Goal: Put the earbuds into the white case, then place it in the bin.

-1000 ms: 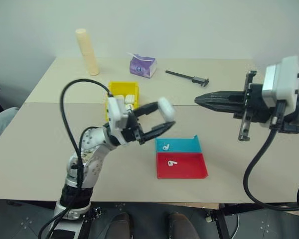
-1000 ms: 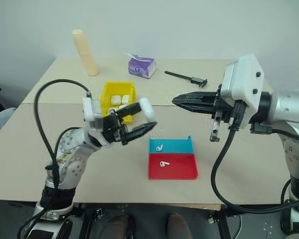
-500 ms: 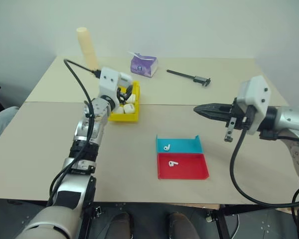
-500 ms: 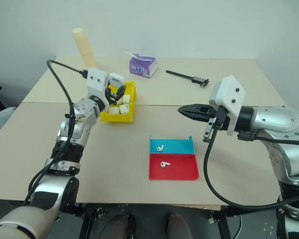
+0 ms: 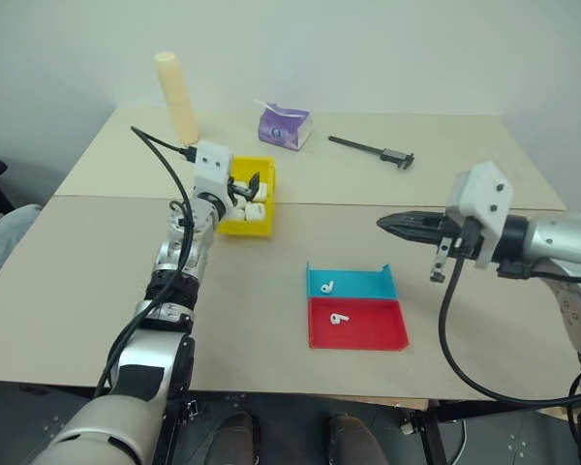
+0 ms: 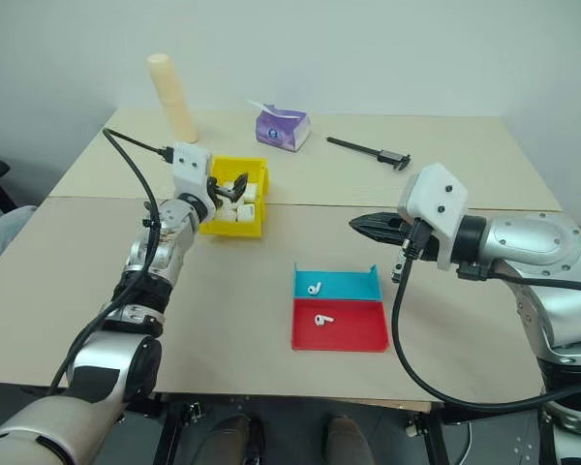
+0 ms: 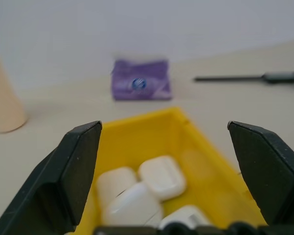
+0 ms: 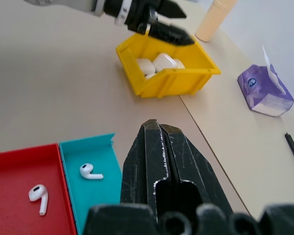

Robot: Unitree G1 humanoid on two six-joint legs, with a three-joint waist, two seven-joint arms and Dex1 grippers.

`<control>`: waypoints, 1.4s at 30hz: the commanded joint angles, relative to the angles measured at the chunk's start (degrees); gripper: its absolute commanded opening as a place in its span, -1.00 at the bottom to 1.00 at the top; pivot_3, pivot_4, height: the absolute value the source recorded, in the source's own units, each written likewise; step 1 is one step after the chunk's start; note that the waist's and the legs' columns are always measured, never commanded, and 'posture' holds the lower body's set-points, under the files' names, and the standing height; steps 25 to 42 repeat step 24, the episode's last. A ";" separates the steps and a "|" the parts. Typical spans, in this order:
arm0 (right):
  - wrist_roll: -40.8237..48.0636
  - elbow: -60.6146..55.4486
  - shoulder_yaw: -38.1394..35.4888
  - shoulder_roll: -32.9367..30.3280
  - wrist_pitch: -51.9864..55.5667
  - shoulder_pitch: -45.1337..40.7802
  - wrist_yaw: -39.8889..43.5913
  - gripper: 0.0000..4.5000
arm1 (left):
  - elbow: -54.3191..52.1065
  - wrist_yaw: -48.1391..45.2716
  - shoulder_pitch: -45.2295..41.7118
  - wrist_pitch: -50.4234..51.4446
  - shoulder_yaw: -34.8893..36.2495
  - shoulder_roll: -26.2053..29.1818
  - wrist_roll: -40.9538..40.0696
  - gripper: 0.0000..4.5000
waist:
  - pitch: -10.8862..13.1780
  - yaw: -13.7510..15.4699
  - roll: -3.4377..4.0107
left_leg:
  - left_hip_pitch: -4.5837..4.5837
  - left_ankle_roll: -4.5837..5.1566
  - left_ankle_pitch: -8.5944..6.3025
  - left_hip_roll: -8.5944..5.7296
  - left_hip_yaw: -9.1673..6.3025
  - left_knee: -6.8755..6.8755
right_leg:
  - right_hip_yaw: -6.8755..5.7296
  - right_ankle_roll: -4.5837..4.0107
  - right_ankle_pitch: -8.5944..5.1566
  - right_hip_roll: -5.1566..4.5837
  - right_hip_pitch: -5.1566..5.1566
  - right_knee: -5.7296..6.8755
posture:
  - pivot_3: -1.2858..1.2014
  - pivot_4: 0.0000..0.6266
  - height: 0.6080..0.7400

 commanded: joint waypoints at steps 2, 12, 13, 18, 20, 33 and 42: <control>0.25 -0.70 -3.97 -3.48 -2.86 2.85 3.69 -1.00 | -18.46 -13.38 8.21 6.49 1.77 6.19 -9.81 0.99 | -0.01 -0.47 0.01 | 0.02 -0.03 0.02 0.01 0.00 0.00 | 0.01 0.00 0.00 0.01 0.01 0.00 | 0.03 -0.52 1.00; -2.57 6.09 -12.87 -12.79 -13.74 17.20 18.78 -1.00 | -46.97 -31.06 33.49 22.76 7.13 30.91 -21.77 0.99 | 0.00 -0.77 0.01 | 0.40 -0.03 0.02 0.04 -0.08 -0.01 | -0.02 -0.01 -0.01 -0.02 0.32 0.04 | 0.03 -0.52 1.00; -3.22 6.86 -13.42 -13.19 -14.37 18.52 19.14 -1.00 | -47.95 -32.90 35.94 23.14 8.73 33.16 -22.51 0.99 | -0.01 -0.87 0.01 | 0.48 -0.03 0.01 0.07 -0.11 -0.03 | 0.01 -0.02 -0.02 -0.01 0.35 0.04 | 0.03 -0.52 1.00; -4.40 8.07 -16.67 -12.80 -17.20 23.32 19.26 -1.00 | -51.98 -37.92 45.29 26.35 16.59 39.46 -27.13 0.99 | 0.00 -1.07 0.01 | 0.63 -0.03 0.00 0.10 -0.17 -0.11 | 0.01 -0.08 -0.07 -0.02 0.45 0.03 | 0.03 -0.52 1.00; -4.39 8.65 -16.70 -12.77 -17.56 23.42 19.11 -1.00 | -53.85 -38.68 47.55 27.47 18.92 40.37 -28.87 0.99 | 0.00 -1.08 0.01 | 0.65 -0.03 0.00 0.10 -0.18 -0.10 | 0.00 -0.09 -0.07 -0.02 0.47 0.02 | 0.03 -0.52 1.00; -5.45 11.03 -12.64 -12.96 -18.41 19.19 18.42 -1.00 | -55.94 -36.86 48.72 28.16 20.32 40.19 -29.70 0.99 | 0.00 -1.07 0.01 | 0.68 -0.03 -0.01 0.09 -0.18 -0.10 | 0.03 -0.09 -0.07 -0.03 0.49 0.02 | 0.03 -0.52 1.00; -5.45 11.03 -12.64 -12.96 -18.41 19.19 18.42 -1.00 | -55.94 -36.86 48.72 28.16 20.32 40.19 -29.70 0.99 | 0.00 -1.07 0.01 | 0.68 -0.03 -0.01 0.09 -0.18 -0.10 | 0.03 -0.09 -0.07 -0.03 0.49 0.02 | 0.03 -0.52 1.00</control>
